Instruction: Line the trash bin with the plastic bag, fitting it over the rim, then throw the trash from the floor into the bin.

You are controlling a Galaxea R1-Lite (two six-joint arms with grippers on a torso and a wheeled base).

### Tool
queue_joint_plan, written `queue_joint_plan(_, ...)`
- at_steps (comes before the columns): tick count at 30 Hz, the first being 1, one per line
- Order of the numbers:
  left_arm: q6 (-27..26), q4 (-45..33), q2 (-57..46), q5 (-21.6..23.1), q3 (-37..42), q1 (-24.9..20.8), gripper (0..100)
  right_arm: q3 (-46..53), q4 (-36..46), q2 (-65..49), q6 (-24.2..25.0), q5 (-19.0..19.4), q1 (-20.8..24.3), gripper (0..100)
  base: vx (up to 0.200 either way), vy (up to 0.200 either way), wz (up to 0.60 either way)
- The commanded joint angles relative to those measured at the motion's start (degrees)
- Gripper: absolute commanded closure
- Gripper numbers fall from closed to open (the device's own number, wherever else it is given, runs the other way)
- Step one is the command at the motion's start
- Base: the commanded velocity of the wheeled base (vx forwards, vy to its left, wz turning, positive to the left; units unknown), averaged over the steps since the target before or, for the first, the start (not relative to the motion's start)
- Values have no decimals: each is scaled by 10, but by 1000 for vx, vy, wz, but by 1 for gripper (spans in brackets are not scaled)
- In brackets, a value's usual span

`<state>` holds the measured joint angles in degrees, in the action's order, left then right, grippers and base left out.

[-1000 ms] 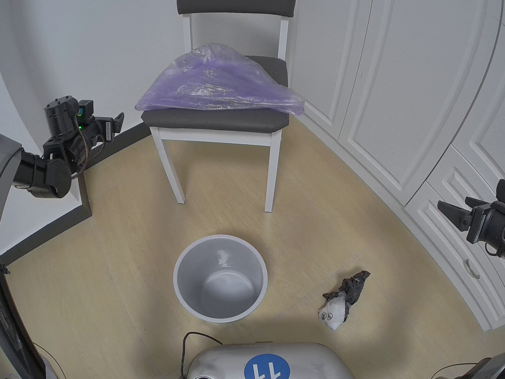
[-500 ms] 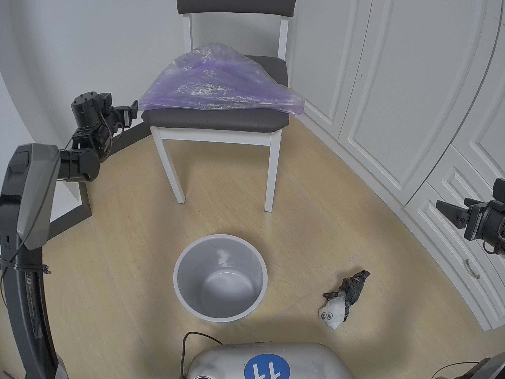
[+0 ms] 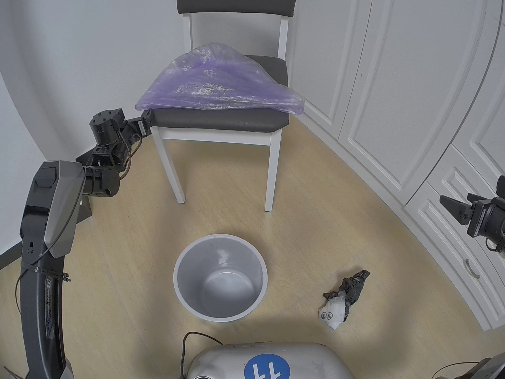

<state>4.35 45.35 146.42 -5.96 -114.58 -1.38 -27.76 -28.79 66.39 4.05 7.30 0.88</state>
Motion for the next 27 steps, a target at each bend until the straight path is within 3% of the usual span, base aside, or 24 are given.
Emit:
queue_joint_plan(1, 1, 4, -3, 1, 0, 7, 0, 3, -2, -4, 0, 0, 0, 0, 0, 0, 0)
queue_joint_plan(17, 28, 13, -8, 2, 0, 74, 0, 7, -2, -4, 0, 0, 1, 0, 0, 0, 0)
queue_joint_plan(24, 40, 26, -12, -5, 0, 76, 0, 7, -1, -4, 0, 0, 2, 0, 0, 0, 0)
queue_joint_plan(27, 36, 67, -18, -14, 0, 64, 0, 10, -1, -7, -1, 0, 5, 0, 0, 0, 0)
